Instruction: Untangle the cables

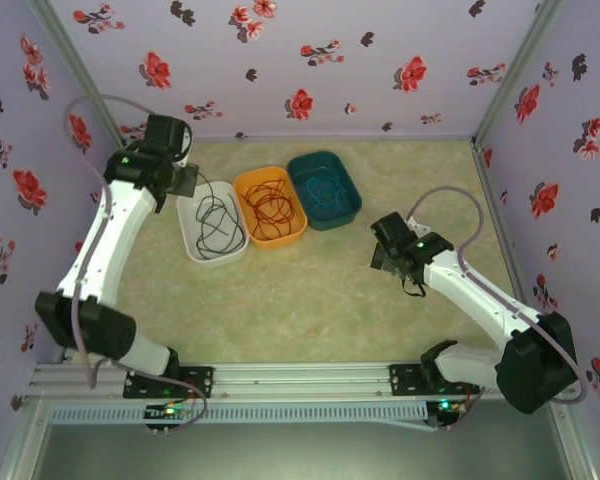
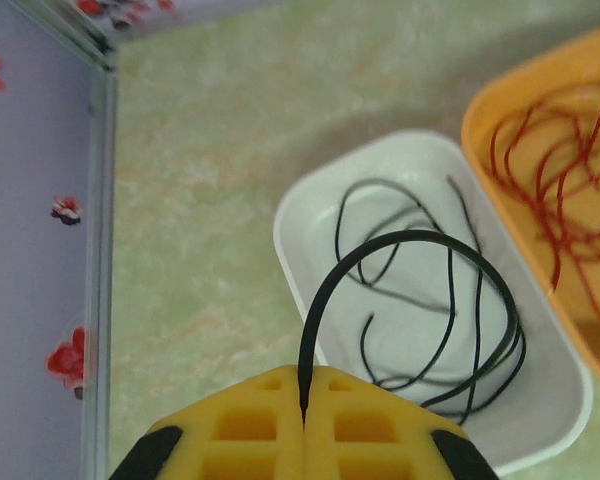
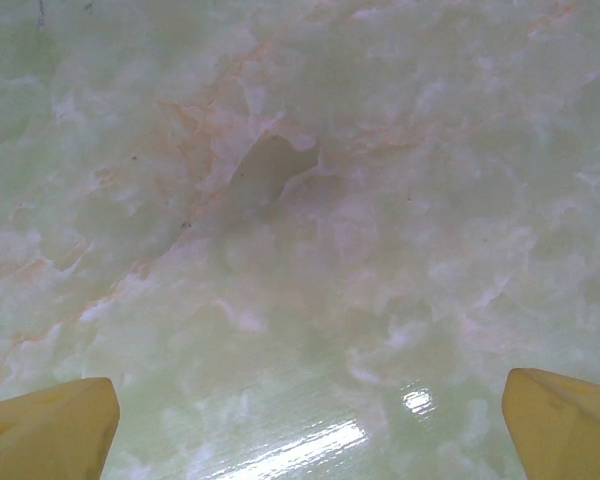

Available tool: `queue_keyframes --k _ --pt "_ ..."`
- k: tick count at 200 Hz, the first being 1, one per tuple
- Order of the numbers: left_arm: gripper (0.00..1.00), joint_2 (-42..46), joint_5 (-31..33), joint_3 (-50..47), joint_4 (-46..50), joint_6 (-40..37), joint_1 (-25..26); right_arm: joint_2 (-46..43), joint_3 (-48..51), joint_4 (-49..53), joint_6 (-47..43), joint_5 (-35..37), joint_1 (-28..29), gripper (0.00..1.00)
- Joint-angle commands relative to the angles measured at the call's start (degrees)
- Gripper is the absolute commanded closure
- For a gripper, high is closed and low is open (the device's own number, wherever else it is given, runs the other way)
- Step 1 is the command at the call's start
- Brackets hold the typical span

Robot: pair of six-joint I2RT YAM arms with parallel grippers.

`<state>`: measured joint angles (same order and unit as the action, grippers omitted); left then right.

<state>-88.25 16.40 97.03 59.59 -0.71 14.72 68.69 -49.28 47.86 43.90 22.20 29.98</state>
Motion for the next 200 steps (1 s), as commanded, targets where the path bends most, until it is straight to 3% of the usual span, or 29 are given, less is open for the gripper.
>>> queue_keyframes --k 1,30,97,137,200 --pt "1.00 -5.97 -2.99 4.57 9.07 -6.16 -1.48 0.20 -0.05 0.17 0.31 -0.61 -0.36 0.01" --pt "1.00 -13.92 -6.16 9.22 11.30 -10.30 -2.63 -0.17 0.23 0.17 0.53 -1.01 -0.36 0.01" --pt "1.00 -28.12 -5.57 18.22 11.25 -13.23 -3.03 -0.91 1.16 -0.25 1.36 -1.72 -0.27 0.01" --pt "1.00 -31.66 -6.31 17.70 7.43 -14.94 -3.03 -0.81 1.21 -0.53 1.63 -1.98 -0.28 0.01" --pt "1.00 -34.56 -7.18 12.28 0.17 -11.41 -3.03 -0.60 1.08 -1.13 1.13 -2.46 -0.21 0.01"
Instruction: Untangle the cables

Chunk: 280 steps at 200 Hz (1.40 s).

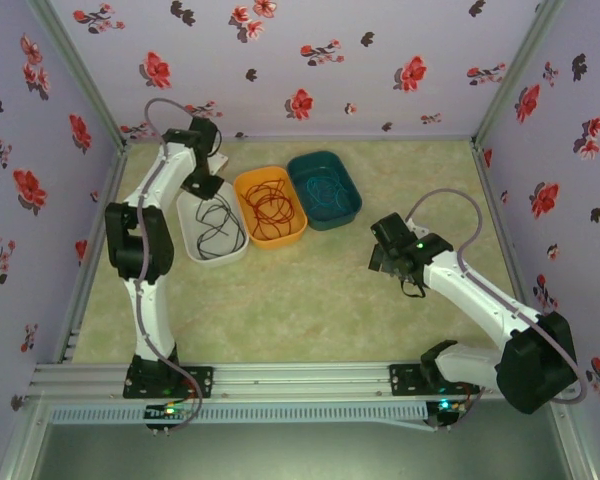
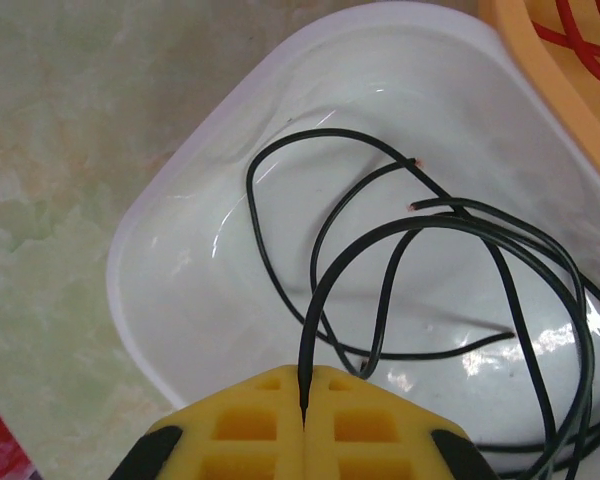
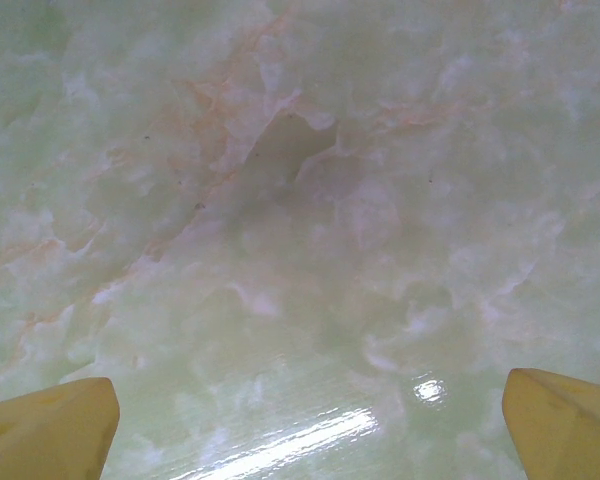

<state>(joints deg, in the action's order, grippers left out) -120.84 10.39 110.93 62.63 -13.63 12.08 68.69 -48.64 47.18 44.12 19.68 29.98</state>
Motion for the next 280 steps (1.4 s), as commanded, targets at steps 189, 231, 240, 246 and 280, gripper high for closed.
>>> queue_keyframes --k 189,231,240,246,280 --pt "0.51 4.02 0.15 -6.41 -5.99 7.76 -1.05 -0.64 -2.82 -0.51 -2.57 1.94 0.17 0.01" --pt "0.39 10.44 0.21 -8.65 -5.94 9.60 -1.06 -0.99 -3.15 -0.33 -2.98 2.88 0.17 0.01" --pt "0.35 12.27 0.23 -9.61 -6.14 10.05 -1.01 -1.17 -3.08 -0.38 -3.07 3.30 0.17 0.01" --pt "0.33 13.55 0.24 -10.47 -6.53 10.45 -1.05 -1.27 -3.12 -0.33 -3.04 3.55 0.17 0.01" --pt "0.14 23.88 0.39 -18.76 -12.42 13.75 -1.03 -2.91 -2.80 -0.07 -3.13 5.63 0.19 0.01"
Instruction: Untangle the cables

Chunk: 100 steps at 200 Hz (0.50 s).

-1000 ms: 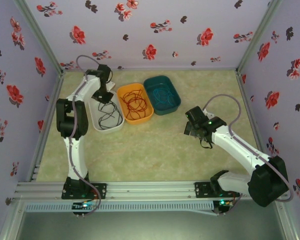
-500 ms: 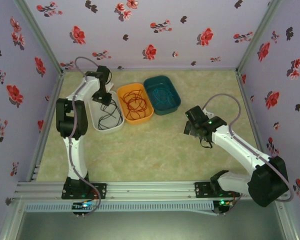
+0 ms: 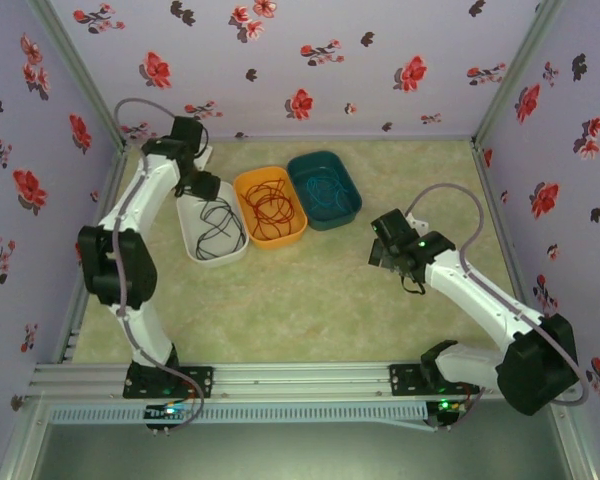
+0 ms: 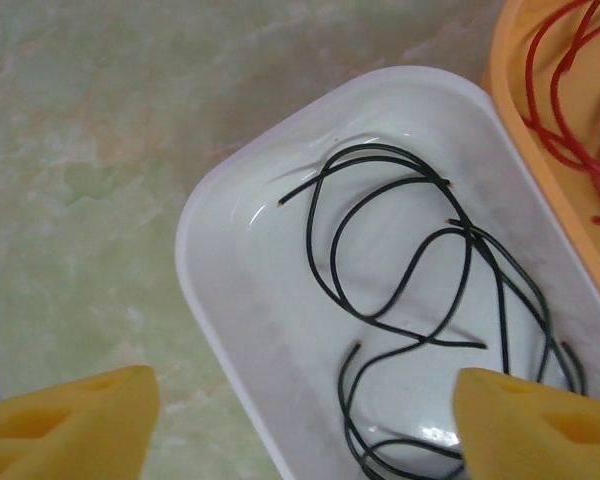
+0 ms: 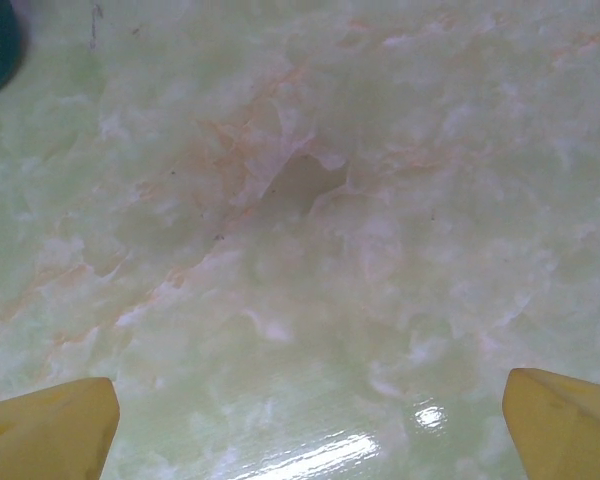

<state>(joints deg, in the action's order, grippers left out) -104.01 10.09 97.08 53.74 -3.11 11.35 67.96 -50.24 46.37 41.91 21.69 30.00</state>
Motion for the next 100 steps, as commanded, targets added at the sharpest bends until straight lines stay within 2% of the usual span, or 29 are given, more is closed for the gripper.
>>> queue_keyframes --k 1,34,69,100 --pt "0.13 7.54 0.71 -5.29 -3.71 3.35 -0.29 -2.25 -1.19 0.69 -0.89 3.71 0.11 0.01" --pt "0.01 20.07 2.93 -16.98 -10.95 7.66 -0.37 -4.73 -0.06 0.55 -0.78 7.06 0.06 0.01" --pt "0.00 33.47 8.36 -32.16 -21.10 11.84 -1.64 -6.73 0.91 -0.96 -1.83 11.32 -0.28 0.01" --pt "0.00 44.93 8.97 -45.60 -31.48 15.62 -3.83 -7.48 1.83 -3.61 -3.74 15.72 -0.73 0.01"
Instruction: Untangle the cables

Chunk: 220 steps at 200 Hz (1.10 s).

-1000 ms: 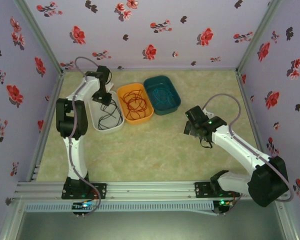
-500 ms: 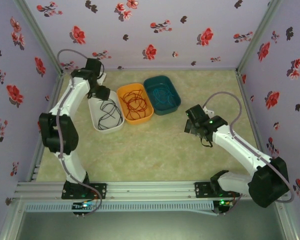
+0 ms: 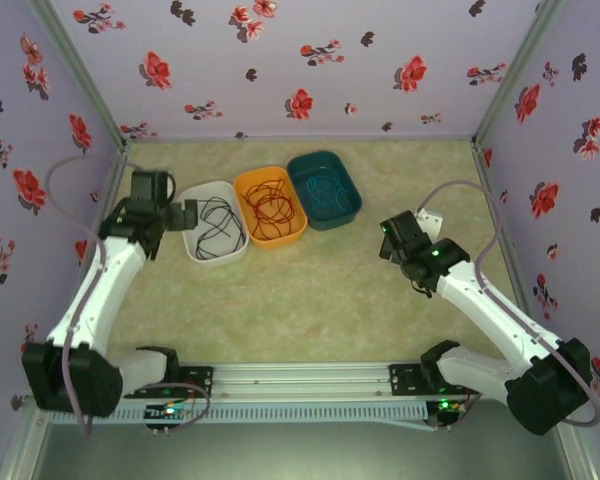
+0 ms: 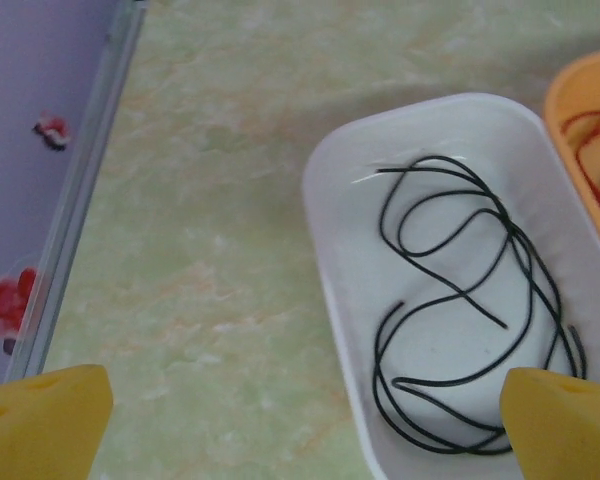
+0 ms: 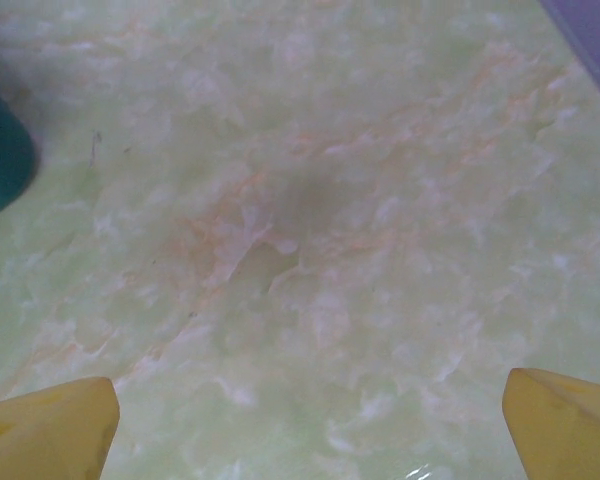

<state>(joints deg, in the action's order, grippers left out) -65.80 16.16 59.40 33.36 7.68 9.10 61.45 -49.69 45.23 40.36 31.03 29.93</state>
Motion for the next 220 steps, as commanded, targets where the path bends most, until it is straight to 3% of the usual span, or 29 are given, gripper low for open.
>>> queue_keyframes --k 1,41,132,180,220 --pt "0.00 7.26 2.90 -8.52 -11.52 4.90 -1.65 -0.98 1.32 -2.64 -2.19 6.58 -0.66 0.01" --pt "0.00 20.07 7.42 -24.03 -25.47 6.53 -3.41 -0.91 3.94 -9.87 -6.09 12.75 -1.94 0.01" --pt "0.00 28.19 12.49 -37.59 -37.97 7.50 -5.21 -1.62 13.16 -34.62 -21.06 18.50 -6.50 0.01" --pt "0.00 25.91 12.00 -41.95 -46.46 6.44 -8.01 2.36 16.25 -45.85 -27.29 16.65 -11.08 0.01" --pt "0.00 19.36 6.03 -45.04 -55.86 3.38 -8.75 6.80 19.46 -57.22 -29.89 12.88 -13.68 0.01"
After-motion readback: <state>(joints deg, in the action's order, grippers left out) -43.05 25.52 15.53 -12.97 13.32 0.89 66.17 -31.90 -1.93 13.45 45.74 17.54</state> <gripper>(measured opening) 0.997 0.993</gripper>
